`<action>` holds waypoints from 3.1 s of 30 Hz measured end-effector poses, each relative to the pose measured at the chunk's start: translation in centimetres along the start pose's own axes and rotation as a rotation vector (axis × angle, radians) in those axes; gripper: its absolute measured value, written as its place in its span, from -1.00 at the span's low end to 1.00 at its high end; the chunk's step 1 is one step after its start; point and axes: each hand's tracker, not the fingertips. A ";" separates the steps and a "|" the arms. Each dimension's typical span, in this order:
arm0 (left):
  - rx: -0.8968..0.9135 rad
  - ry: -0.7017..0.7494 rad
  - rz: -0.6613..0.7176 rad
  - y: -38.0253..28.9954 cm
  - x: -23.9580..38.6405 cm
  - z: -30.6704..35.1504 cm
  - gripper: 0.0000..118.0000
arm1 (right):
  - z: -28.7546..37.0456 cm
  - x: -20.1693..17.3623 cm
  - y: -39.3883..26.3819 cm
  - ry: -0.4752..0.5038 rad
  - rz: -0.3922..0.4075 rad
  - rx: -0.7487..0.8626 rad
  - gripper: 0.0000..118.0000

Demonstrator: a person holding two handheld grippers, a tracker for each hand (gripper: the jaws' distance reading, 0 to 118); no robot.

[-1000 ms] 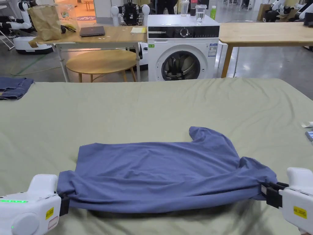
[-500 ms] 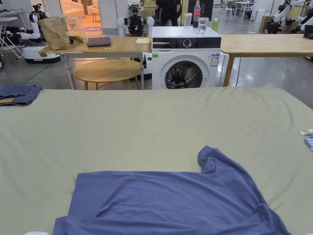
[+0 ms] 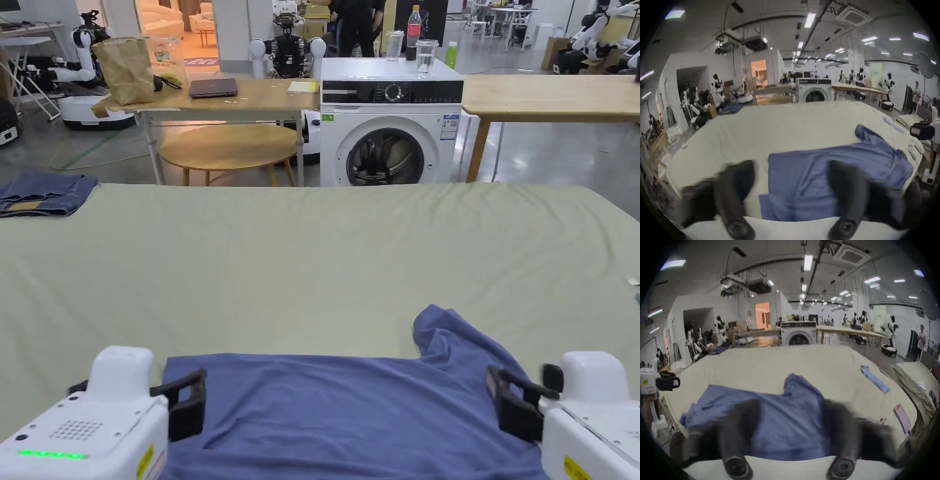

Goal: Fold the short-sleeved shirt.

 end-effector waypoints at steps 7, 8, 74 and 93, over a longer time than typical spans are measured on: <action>-0.148 0.001 -0.010 -0.3 -0.5 -5.3 -1.00 | -3.0 -1.2 0.4 0.015 0.030 -0.008 -1.00; -0.187 0.008 0.003 -0.7 -1.2 -6.6 -1.00 | -3.5 -1.1 0.4 0.015 0.035 -0.016 -1.00; -0.256 0.007 0.104 -11.6 -5.1 6.9 -0.18 | 7.4 6.2 -10.4 -0.114 0.010 -0.306 -0.45; 0.001 -0.054 0.022 -1.8 4.5 0.4 -1.00 | 1.7 -5.5 -3.3 -0.026 0.059 0.058 -1.00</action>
